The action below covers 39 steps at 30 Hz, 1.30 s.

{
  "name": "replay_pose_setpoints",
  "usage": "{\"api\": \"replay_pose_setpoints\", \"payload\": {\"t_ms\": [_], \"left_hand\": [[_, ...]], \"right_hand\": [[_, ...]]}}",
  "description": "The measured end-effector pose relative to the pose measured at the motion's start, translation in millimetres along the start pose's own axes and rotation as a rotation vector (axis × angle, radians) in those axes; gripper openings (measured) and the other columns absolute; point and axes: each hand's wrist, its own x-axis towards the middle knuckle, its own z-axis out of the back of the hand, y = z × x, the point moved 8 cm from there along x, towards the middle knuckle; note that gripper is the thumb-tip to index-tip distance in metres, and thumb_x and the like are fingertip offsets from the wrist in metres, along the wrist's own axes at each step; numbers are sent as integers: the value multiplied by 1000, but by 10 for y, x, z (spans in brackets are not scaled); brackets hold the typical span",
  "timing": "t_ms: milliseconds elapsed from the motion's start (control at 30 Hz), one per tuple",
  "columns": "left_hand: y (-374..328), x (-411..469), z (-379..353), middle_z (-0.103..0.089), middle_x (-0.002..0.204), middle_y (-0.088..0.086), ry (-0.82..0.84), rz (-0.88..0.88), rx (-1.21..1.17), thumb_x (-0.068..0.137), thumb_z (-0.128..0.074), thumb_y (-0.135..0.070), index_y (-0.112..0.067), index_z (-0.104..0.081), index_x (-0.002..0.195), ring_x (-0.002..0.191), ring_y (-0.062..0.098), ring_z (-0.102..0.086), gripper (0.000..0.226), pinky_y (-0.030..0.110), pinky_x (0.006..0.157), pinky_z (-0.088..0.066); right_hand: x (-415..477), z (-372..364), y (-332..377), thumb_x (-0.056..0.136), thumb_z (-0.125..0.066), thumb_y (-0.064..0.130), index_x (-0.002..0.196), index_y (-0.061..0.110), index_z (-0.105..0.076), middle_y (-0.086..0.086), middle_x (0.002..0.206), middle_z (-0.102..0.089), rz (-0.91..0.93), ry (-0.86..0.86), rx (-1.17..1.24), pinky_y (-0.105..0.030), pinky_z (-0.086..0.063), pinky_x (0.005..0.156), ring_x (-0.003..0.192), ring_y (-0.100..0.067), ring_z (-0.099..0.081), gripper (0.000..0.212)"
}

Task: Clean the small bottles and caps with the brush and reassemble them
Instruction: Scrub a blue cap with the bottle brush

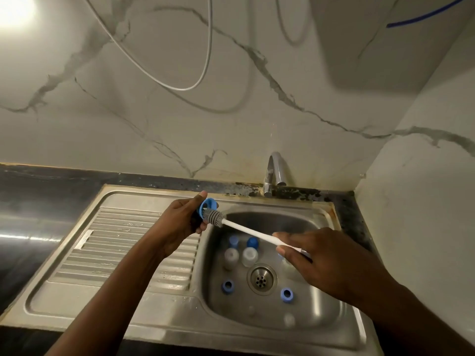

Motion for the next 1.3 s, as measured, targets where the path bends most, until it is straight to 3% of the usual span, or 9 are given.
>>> {"api": "replay_pose_setpoints", "payload": {"t_ms": [133,300,467,633,733,900,1067,1300], "left_hand": [[-6,-42,-1,-61,92,23,-14,21,-68,100,-61,-48,5,-74,111,68,23,-54,56,36,67,-44],[-52,-95,53,-64,81,17,-32,20,36,99,-59,-51,2,-74,110,66,21,-54,57,33,64,-45],[-188,-83,135,-66,80,15,-27,-63,177,101,-55,-52,3,-75,106,62,18,-55,59,29,59,-45],[-206,-85,174,-67,83,18,-78,-65,148,103,-54,-51,10,-72,105,63,20,-55,64,32,62,-46],[-159,-96,136,-65,84,20,-84,-45,75,104,-55,-50,8,-74,107,64,21,-54,61,33,62,-44],[-131,-126,106,-63,83,19,-89,-35,67,104,-53,-52,4,-73,109,67,22,-55,59,34,64,-45],[-210,-165,106,-65,72,11,-101,-114,203,103,-50,-54,3,-74,102,63,17,-54,62,29,62,-44],[-134,-154,115,-69,84,19,-139,-62,66,102,-54,-53,3,-74,105,68,21,-56,59,36,69,-48]], "right_hand": [[9,10,-8,103,-32,64,149,40,-50,8,82,-71,39,-94,80,-24,-56,66,73,-7,-68,55],[40,62,-7,99,-16,65,144,36,-55,9,74,-65,11,-154,-16,-22,-55,60,61,-8,-62,66],[-31,-28,117,108,-33,55,134,42,-55,11,73,-63,-33,-86,-35,-17,-46,56,64,-5,-63,36],[-61,-169,173,104,-43,61,132,46,-61,17,83,-71,-42,-53,185,-17,-53,66,76,2,-68,37],[-40,-148,144,102,-49,59,130,51,-63,14,82,-74,-83,-66,292,-26,-60,63,68,-4,-70,32],[43,70,67,93,-28,71,141,39,-60,13,78,-71,-61,-172,150,-21,-59,67,67,0,-68,67],[-39,-18,104,106,-37,56,137,44,-57,12,67,-59,-107,-111,45,-15,-43,54,56,-2,-60,39],[-100,-179,175,103,-46,60,124,45,-66,14,83,-73,-120,-47,248,-23,-58,69,76,1,-69,33]]}}
